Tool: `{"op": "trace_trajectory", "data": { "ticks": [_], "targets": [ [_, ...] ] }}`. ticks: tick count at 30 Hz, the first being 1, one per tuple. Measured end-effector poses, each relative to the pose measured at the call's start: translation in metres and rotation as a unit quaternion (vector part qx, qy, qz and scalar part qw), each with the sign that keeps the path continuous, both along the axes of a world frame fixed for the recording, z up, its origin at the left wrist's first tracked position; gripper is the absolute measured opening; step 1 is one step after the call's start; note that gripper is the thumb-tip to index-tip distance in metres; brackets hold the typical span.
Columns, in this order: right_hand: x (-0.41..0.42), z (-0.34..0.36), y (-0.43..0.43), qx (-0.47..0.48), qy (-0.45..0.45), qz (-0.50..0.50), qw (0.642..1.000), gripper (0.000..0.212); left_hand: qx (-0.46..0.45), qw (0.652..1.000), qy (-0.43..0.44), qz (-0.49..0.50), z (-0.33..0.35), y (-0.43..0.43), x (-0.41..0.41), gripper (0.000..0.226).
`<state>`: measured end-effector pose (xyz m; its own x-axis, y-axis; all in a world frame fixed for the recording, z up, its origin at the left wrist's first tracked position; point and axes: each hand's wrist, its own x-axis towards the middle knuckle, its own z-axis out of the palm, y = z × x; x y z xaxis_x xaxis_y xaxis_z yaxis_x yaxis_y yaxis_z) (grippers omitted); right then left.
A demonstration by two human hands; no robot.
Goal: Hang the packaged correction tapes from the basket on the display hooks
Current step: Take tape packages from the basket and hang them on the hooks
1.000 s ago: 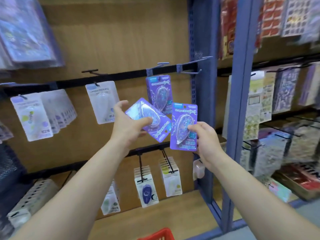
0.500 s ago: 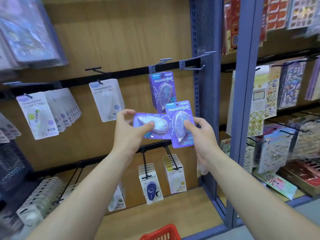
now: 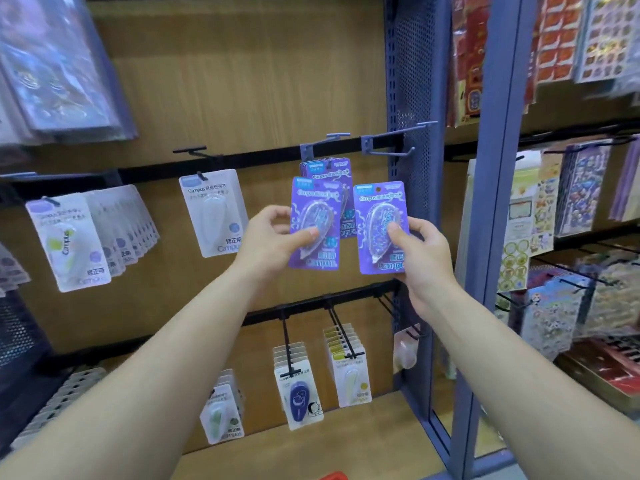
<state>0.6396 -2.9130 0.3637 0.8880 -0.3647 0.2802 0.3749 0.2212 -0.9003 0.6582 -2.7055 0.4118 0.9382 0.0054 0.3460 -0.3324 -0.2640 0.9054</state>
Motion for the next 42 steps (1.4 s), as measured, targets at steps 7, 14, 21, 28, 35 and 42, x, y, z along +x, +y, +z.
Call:
{"op": "trace_trajectory", "data": {
  "ticks": [7,14,21,28,35,42],
  "targets": [
    [0.009,0.001,-0.008,-0.006,0.012,-0.005,1.000,0.017,0.020,0.999,-0.037,0.023,0.031,-0.020,0.036,0.041],
    [0.014,0.001,-0.010,-0.017,0.006,0.007,1.000,0.012,0.007,0.999,-0.042,0.014,0.021,-0.026,0.041,0.045],
    [0.016,0.004,-0.008,-0.025,0.004,0.022,0.999,0.015,0.026,0.998,-0.046,0.033,0.017,-0.027,0.050,0.043],
    [0.025,0.018,0.000,-0.047,-0.014,0.046,0.998,0.023,0.041,0.996,-0.031,0.072,0.010,-0.026,0.075,0.041],
    [0.051,0.040,0.027,-0.048,-0.016,0.075,0.996,0.022,0.067,0.991,-0.068,0.094,0.004,-0.002,0.058,0.038],
    [0.056,0.039,0.036,-0.061,-0.011,0.050,0.997,0.027,0.115,0.985,-0.092,0.092,0.002,0.033,0.030,0.025]
  ]
}}
